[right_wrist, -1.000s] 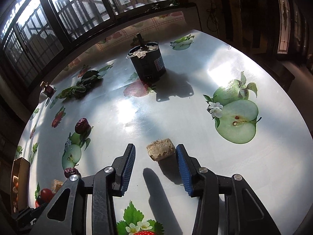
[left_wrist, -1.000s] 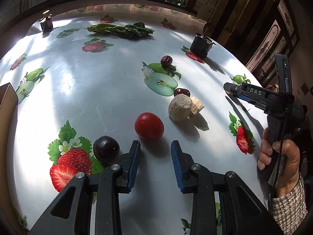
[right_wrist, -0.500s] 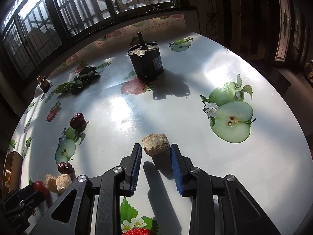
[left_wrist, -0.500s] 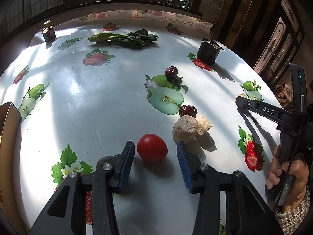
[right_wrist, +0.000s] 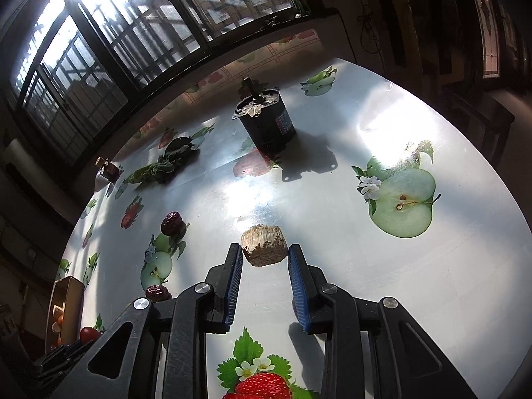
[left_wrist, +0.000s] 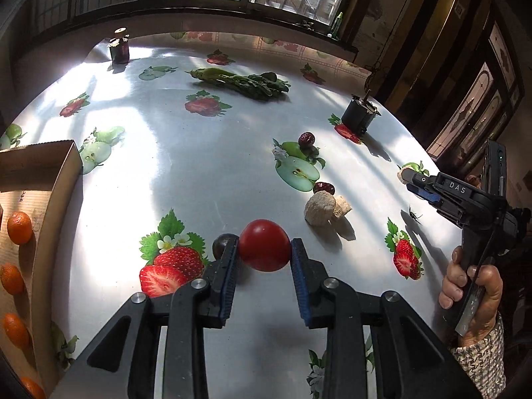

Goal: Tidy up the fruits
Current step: 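Carry the tomato with the left tool into the box while the right tool releases its cake there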

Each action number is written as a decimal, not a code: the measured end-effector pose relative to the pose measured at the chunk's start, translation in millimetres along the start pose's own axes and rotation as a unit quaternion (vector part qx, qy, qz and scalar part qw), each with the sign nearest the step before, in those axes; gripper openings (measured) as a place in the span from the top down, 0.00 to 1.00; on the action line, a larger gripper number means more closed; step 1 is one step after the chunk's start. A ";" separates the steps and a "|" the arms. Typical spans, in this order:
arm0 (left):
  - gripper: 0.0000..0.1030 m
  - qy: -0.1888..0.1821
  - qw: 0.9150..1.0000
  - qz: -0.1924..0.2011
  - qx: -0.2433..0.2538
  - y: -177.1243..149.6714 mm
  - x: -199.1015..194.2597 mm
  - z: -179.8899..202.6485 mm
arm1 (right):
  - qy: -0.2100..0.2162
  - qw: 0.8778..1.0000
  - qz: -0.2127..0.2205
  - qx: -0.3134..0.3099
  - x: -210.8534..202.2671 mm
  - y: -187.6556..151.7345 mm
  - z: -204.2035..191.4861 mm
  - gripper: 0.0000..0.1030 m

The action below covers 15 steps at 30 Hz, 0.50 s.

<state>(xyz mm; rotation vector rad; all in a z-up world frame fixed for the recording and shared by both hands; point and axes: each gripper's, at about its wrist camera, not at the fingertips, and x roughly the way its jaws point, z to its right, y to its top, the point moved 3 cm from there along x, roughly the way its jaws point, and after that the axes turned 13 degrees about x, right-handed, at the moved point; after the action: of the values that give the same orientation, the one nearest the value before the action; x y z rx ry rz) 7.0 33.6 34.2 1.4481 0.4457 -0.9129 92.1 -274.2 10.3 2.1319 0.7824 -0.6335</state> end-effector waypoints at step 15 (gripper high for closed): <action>0.71 0.118 0.984 0.043 -0.125 -76.5 -135.1 -188.6 | 0.050 0.992 -0.012 -0.112 -32.5 -85.3 -137.3 0.71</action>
<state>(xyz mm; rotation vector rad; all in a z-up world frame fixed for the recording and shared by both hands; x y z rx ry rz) -83.6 258.6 63.4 1.3365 0.6450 -0.5950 34.6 -131.7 70.3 1.9628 0.8925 -0.4312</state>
